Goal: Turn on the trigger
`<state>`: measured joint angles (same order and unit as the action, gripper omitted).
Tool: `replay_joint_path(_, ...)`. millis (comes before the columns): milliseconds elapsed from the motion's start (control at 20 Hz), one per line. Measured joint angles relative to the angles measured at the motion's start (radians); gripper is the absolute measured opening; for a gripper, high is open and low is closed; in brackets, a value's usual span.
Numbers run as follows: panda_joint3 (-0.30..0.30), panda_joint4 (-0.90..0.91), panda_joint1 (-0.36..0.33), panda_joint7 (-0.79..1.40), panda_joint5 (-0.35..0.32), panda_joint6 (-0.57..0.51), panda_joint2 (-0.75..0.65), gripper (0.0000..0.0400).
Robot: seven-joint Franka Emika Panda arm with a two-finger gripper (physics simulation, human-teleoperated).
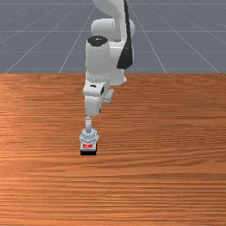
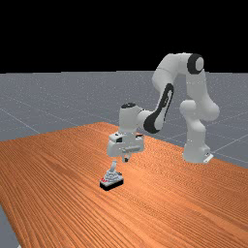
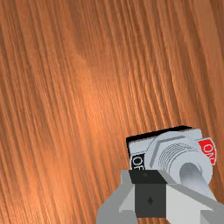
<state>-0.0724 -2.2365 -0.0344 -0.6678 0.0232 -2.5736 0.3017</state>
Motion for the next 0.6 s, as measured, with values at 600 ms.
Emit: replay_joint_path(600, -0.009, 0.043, -0.045, -0.072, -0.015, 0.014, 0.027, 0.0)
